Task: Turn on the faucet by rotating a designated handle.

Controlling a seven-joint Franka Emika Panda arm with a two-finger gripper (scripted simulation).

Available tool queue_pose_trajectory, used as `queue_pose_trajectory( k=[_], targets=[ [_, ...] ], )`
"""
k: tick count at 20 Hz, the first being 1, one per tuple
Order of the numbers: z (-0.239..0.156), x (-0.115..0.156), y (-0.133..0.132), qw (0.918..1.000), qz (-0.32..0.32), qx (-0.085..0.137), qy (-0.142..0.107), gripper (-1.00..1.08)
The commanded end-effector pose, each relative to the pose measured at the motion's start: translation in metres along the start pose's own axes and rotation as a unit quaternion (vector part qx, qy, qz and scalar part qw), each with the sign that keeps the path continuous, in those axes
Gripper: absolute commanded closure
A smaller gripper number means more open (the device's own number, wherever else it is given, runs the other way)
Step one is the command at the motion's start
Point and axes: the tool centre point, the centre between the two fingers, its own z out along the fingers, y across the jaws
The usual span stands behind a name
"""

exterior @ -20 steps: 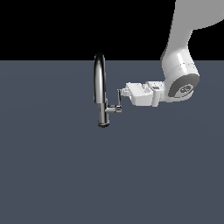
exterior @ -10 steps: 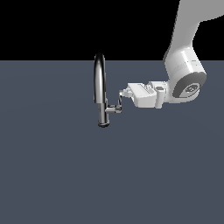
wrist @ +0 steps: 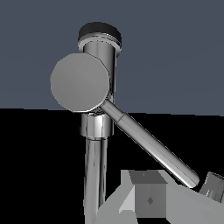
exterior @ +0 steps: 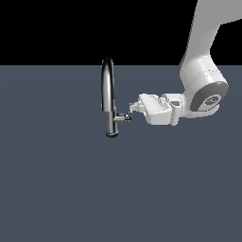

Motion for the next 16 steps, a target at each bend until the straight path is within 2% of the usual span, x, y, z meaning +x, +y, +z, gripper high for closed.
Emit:
queue_pose_trajectory(
  k=[1, 4, 5, 6, 16],
  targets=[
    [0.005, 0.013, 0.017, 0.9999, 0.010, -0.006, -0.005, 1.08],
    [0.006, 0.021, 0.028, 0.9999, 0.010, -0.007, -0.006, 1.08],
    [0.006, 0.021, 0.028, 0.9999, 0.010, -0.007, -0.006, 1.08],
    [-0.001, 0.010, 0.018, 1.0000, 0.000, -0.001, 0.000, 1.08],
    [0.005, 0.072, 0.035, 0.9999, 0.008, -0.006, -0.005, 1.08]
  ],
)
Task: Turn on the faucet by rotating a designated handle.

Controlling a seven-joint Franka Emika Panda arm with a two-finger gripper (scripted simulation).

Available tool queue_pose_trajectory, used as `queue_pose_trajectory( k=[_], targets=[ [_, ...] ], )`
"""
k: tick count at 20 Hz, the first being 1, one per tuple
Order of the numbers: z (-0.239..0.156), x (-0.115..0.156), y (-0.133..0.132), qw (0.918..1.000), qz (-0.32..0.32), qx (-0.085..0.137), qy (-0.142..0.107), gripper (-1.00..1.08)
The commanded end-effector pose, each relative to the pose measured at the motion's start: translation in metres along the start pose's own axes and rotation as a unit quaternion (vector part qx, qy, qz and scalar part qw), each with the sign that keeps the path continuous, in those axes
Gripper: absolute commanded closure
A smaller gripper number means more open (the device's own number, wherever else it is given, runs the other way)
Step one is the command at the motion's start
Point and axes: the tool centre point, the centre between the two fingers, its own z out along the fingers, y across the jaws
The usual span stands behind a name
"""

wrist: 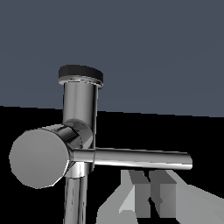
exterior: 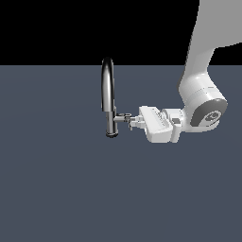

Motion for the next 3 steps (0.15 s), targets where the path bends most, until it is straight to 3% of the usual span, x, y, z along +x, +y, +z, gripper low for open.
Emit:
queue_pose_trajectory(
  k=[1, 3],
  targets=[
    [0.0071, 0.0313, 0.0129, 0.9999, 0.017, -0.003, -0.002, 1.08],
    [0.0077, 0.0371, 0.0146, 0.9998, 0.018, -0.004, -0.002, 1.08]
  ],
)
